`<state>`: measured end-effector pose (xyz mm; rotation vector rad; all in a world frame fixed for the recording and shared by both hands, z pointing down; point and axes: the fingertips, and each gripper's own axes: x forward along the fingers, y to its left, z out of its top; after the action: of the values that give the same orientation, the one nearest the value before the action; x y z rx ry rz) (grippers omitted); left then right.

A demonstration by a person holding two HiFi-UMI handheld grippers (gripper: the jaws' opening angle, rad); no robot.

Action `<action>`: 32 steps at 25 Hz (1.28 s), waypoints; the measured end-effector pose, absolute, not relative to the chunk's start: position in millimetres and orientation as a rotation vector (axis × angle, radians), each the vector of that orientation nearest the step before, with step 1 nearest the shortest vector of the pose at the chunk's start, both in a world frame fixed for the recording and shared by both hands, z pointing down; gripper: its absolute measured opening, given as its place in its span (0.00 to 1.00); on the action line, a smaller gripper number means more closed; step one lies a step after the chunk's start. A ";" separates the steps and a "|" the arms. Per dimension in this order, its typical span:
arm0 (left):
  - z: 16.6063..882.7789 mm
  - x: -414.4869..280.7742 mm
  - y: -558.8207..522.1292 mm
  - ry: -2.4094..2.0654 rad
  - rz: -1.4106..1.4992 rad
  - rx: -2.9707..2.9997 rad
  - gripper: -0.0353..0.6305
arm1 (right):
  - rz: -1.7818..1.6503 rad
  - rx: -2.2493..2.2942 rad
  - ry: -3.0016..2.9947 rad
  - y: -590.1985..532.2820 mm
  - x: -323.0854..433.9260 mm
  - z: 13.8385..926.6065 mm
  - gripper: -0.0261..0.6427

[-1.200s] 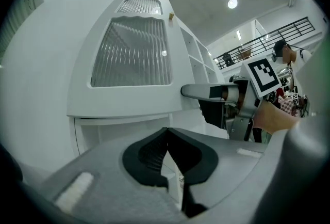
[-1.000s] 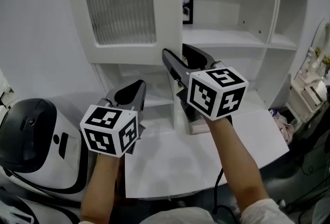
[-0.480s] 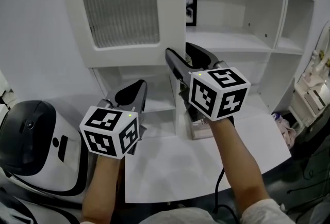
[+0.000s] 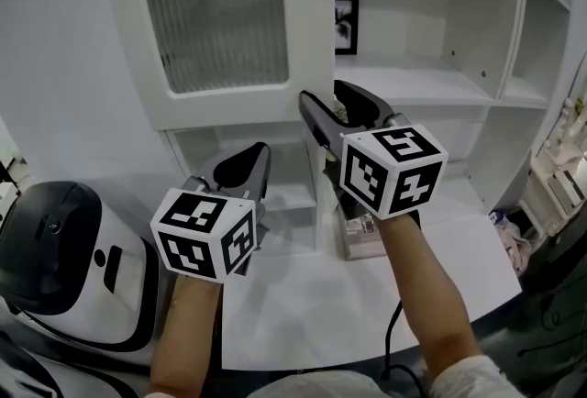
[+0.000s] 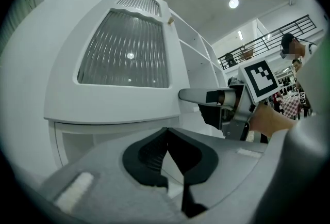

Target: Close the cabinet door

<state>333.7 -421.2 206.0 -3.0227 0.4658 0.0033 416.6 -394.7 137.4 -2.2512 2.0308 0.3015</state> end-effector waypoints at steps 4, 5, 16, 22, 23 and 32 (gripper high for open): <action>204.2 337.2 -427.2 0.478 0.006 -3.019 0.05 | 0.306 -2.250 2.036 -400.5 420.9 136.9 0.37; 203.9 338.3 -428.6 0.480 0.006 -3.018 0.05 | 0.308 -2.251 2.036 -401.7 422.4 136.6 0.37; 208.4 339.1 -441.2 0.503 0.004 -3.019 0.05 | 0.304 -2.248 2.027 -412.3 431.6 137.9 0.37; 207.6 336.2 -446.0 0.518 0.007 -3.032 0.05 | 0.312 -2.254 2.005 -410.8 432.7 136.5 0.37; 207.7 335.5 -446.0 0.520 0.004 -3.035 0.05 | 0.316 -2.262 2.004 -410.2 432.0 136.2 0.37; 210.5 314.5 -438.3 0.527 -0.005 -3.043 0.05 | 0.321 -2.360 1.972 -392.7 418.0 142.9 0.30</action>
<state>314.5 -438.3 210.5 -3.0429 0.5265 -0.0053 418.0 -392.7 142.9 -2.3597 1.9719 0.3214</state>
